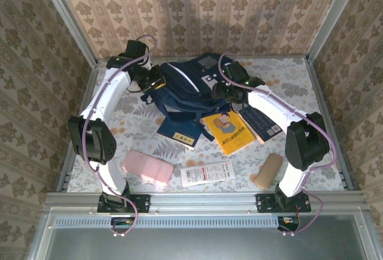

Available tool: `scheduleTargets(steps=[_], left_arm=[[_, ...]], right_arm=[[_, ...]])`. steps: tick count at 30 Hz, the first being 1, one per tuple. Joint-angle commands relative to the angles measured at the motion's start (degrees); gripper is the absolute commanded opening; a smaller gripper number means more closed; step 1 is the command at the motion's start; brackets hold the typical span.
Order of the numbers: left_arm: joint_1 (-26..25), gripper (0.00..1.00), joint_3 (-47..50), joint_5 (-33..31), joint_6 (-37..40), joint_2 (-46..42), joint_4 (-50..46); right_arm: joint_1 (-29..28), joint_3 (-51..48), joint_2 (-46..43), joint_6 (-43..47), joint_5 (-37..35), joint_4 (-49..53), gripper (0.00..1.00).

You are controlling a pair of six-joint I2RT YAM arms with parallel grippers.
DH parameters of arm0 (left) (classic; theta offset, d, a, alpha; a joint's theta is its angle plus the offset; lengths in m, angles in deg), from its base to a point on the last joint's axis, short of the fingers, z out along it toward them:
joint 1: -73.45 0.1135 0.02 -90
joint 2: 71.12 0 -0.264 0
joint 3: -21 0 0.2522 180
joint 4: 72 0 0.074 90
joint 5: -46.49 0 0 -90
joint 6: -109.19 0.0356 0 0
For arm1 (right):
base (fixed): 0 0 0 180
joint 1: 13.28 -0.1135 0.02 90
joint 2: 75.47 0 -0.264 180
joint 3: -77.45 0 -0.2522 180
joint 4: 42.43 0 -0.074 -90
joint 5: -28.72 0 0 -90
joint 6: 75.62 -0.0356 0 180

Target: Pack the student bag

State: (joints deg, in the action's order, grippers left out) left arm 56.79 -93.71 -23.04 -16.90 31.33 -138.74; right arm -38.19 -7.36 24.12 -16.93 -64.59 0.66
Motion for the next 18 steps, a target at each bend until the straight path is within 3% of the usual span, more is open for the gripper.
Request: scheduleTargets(steps=[1,5,8,13,18], left_arm=[[-0.91,0.0,-1.01,-1.84,5.8,-4.38,-1.81],[-1.33,0.0,0.45,-1.88,7.84,-5.66,-1.55],[-2.01,0.0,1.19,-2.66,9.69,-6.41,-1.92],[-2.12,0.0,3.09,-2.99,10.94,-7.44,-1.75],[-2.14,0.0,2.9,-2.54,10.97,-7.36,-1.65]], right_arm=[[-1.03,-0.55,-5.72,13.02,1.45,-4.69,0.7],[-1.96,-0.44,-6.47,19.0,15.83,-7.83,0.7],[-3.8,-1.01,-6.14,24.25,16.8,-11.36,0.68],[-5.25,0.06,-3.47,27.33,25.41,-14.84,0.64],[-9.34,3.48,0.54,34.13,26.39,-10.57,0.75]])
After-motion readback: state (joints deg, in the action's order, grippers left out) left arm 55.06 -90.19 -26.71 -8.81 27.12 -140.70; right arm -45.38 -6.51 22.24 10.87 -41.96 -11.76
